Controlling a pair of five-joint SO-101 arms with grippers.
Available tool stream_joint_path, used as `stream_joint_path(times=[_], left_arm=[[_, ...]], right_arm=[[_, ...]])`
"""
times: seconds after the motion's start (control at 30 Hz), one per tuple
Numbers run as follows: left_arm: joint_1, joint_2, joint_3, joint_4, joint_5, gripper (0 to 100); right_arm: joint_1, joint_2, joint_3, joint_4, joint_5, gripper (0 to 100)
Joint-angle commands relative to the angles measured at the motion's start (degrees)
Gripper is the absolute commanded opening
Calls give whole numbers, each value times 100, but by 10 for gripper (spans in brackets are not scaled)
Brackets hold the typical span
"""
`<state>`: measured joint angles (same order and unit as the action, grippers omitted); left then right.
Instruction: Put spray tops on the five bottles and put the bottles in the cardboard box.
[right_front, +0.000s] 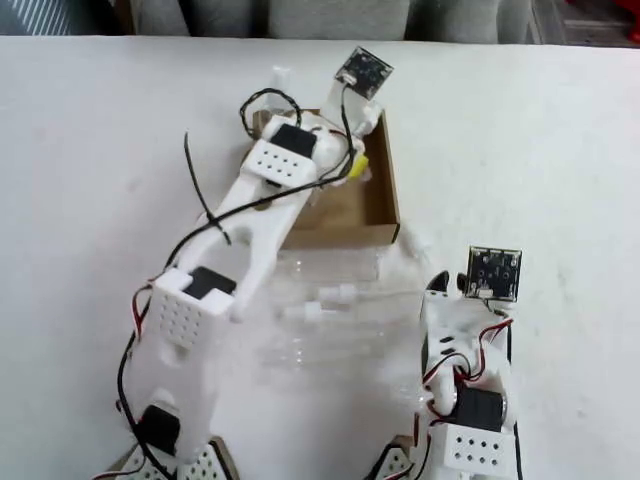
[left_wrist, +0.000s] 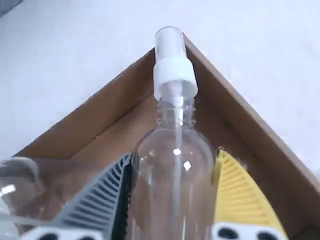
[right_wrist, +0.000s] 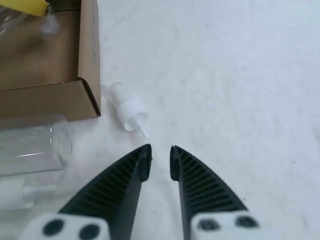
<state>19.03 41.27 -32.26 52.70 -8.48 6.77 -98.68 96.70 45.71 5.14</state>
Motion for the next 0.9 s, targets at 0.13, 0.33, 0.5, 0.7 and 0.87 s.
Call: stream_joint_path(times=[0.13,0.33,0.5,0.7,0.87], left_arm=[[-4,-549,-378,44,492,20],[13,-989,-211,176,501,20],[127,-1807,475,105,510,20],[321,-2686,1820,-571,510,20],[382,-3662,3147,-1178,510,20]], right_arm=[[-40,-4,44,-4,62,52],[-40,-4,44,-4,62,52],[-40,-4,44,-4,62,52],[-22,-4,44,4,62,52],[-22,-4,44,13,62,52]])
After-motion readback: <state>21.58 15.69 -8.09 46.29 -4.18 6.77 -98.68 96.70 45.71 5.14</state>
